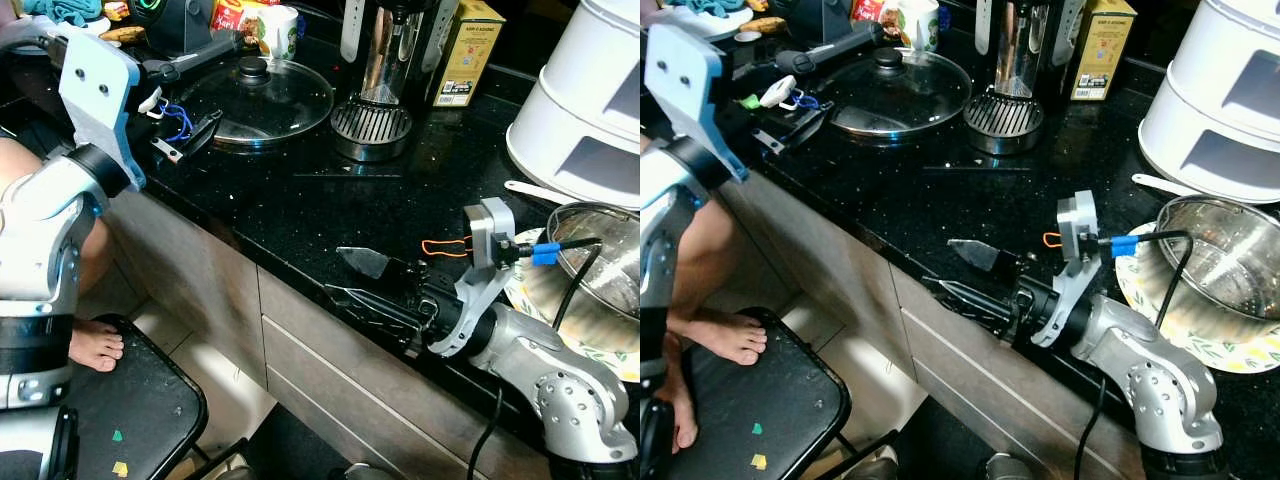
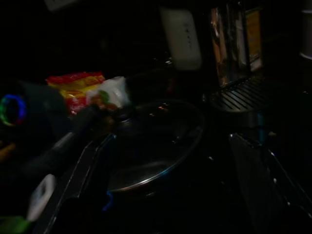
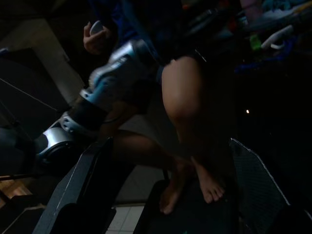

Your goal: Kitchen organization

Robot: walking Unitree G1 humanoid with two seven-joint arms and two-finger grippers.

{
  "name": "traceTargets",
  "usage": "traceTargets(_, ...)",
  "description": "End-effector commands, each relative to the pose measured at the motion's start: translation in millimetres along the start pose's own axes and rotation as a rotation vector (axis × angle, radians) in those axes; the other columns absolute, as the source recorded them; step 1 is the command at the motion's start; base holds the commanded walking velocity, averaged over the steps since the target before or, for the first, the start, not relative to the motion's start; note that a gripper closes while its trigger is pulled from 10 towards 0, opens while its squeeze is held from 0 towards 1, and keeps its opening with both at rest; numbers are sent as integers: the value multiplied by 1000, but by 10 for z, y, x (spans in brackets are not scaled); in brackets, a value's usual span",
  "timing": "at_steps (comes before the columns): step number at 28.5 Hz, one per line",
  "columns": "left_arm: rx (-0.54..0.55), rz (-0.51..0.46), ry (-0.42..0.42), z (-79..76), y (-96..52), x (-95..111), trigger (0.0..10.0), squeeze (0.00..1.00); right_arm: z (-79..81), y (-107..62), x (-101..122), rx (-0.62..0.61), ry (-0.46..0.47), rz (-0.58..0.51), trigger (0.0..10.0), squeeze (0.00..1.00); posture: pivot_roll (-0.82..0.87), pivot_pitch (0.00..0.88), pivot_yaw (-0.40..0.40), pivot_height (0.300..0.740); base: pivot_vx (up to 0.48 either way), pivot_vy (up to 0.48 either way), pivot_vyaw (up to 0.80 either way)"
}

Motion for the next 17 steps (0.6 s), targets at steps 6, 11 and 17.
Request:
traceTargets(6,-234,-52,-85,-363,191,-115,10000,0,113,-17,89,-4,-26,-18,10000,0,-49,130,-28,740,0,0,0)
traceTargets(11,-350,-102,-108,-685,351,-48,10000,0,117,-27,109,-33,-29,-25,10000,0,-64,136,-25,740,0,0,0)
traceTargets(17,-402,-165,-98,-863,458,80,10000,0,146,-65,105,-45,-27,-14,10000,0,-69,146,-20,740,0,0,-128)
Point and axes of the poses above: a point about 5 cm out from each wrist's last joint towards the gripper, its own y axis pointing out of the wrist towards the gripper, its own x axis along the axis of the wrist's last joint, z = x × y, the point moved 3 cm from there along y, pointing out of the wrist towards the gripper, and after that the axes turned 15 degrees about y, right-handed, at the moved point
